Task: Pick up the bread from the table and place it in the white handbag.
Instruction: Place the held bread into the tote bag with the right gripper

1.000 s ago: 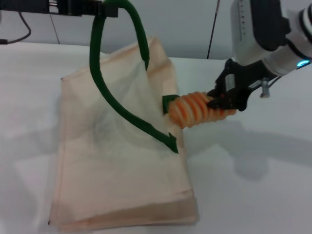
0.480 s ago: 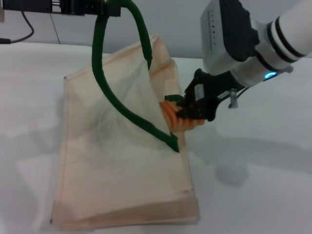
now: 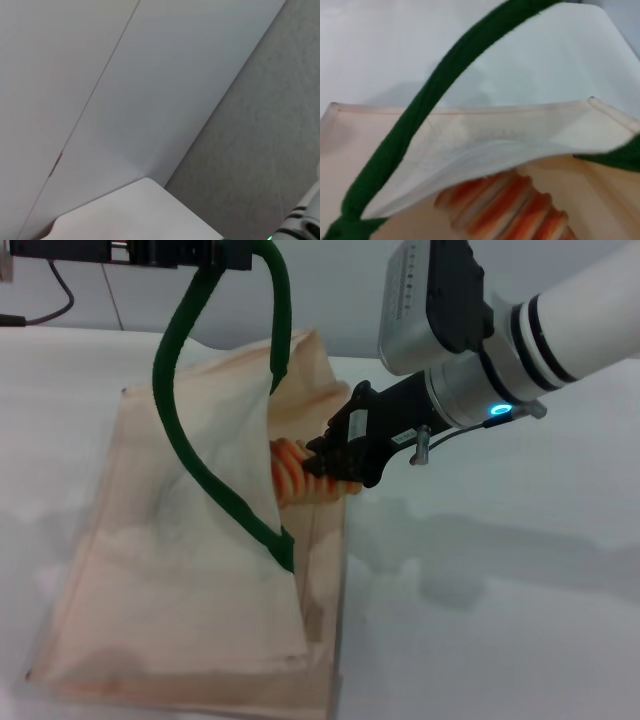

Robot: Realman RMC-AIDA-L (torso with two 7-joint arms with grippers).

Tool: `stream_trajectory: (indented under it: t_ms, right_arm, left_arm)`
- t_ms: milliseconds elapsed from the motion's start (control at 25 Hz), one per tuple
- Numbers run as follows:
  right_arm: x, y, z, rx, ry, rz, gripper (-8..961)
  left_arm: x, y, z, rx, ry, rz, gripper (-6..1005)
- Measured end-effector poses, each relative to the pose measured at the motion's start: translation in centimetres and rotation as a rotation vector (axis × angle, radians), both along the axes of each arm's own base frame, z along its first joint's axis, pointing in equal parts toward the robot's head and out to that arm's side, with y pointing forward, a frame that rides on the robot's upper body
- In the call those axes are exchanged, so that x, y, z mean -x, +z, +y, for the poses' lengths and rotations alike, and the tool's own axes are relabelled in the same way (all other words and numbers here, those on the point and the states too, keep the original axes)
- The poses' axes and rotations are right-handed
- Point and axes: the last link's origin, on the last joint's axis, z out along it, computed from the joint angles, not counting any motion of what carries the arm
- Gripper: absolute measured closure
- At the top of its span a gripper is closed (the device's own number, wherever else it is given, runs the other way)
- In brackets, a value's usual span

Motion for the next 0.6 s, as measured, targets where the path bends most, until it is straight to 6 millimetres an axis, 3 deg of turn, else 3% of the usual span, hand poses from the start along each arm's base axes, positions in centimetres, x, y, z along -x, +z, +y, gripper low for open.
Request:
stream_trajectory:
  t_ms: [320,600]
  right_arm:
    - [-1.22,-0.44,0.19,-0.021,-0.044,0.001,809]
    - [-0.69,-0.59,-0.22,0.009,-0.085,0.067,820]
  left_arm:
    - [-0.06,-0.09,0.0,0.001,-0.002,-0.002,860]
    - [-0.26,-0.19,0.06,0.003,-0.007,-0.004,860]
